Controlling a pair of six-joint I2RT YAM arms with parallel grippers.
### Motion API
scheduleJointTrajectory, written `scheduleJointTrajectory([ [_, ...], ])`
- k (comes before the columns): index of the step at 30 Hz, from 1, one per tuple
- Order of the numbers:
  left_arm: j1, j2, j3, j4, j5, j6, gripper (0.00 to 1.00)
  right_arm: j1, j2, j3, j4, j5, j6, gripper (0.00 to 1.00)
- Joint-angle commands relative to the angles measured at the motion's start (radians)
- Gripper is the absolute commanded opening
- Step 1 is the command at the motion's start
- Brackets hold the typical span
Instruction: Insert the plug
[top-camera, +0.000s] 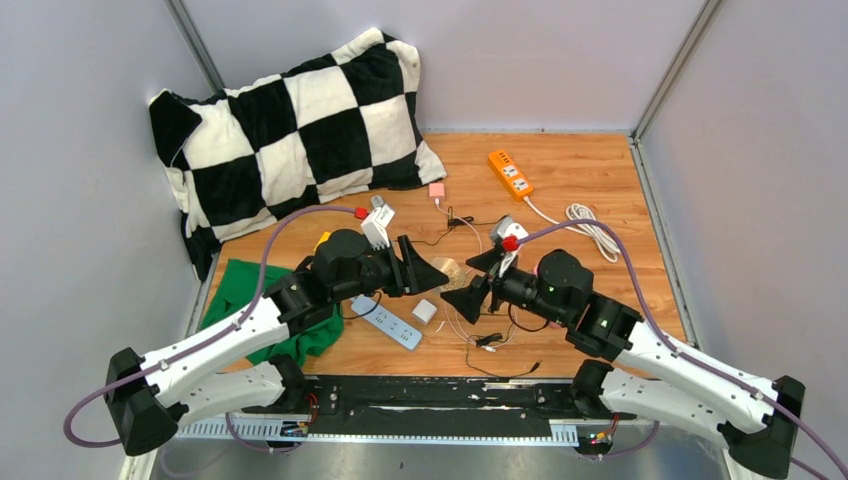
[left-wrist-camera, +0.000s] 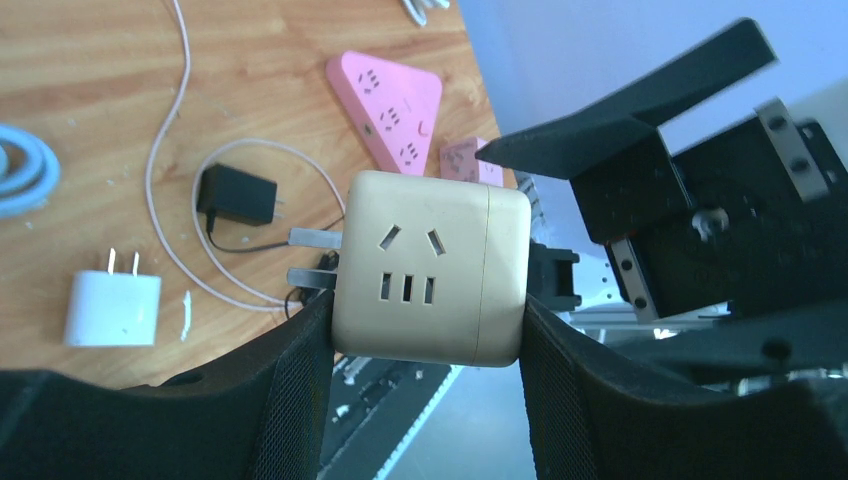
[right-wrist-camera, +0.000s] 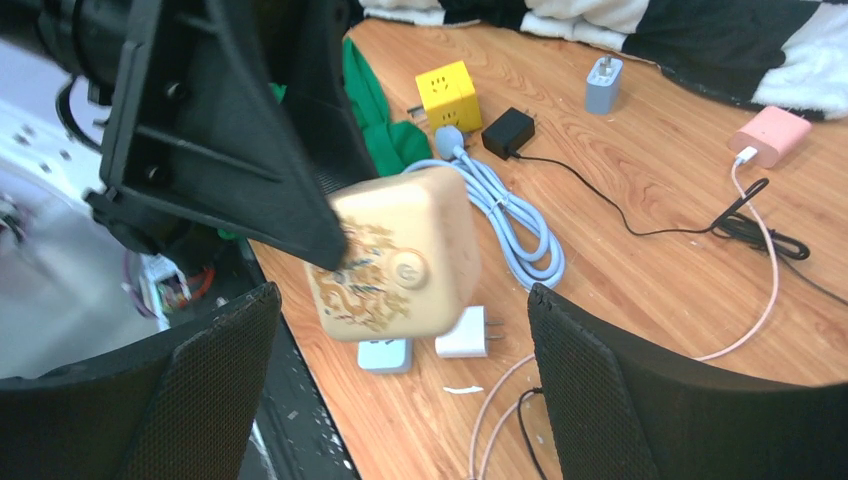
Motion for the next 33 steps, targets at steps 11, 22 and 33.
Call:
scheduleJointTrajectory([
  [11,-0.003,0.024,0.039,0.014,0.074,-0.069,0.0,0.197,0.171,0.1,-0.028,0.354,-0.184,0.46],
  [22,-0.002,0.052,0.211,-0.327,-0.164,0.291,0.88,0.154,0.208,0.125,-0.17,0.596,-0.102,0.0],
  [33,-0.002,0.031,0.235,-0.475,-0.308,0.525,1.0,-0.158,0.253,0.136,-0.408,0.592,-0.042,0.0],
])
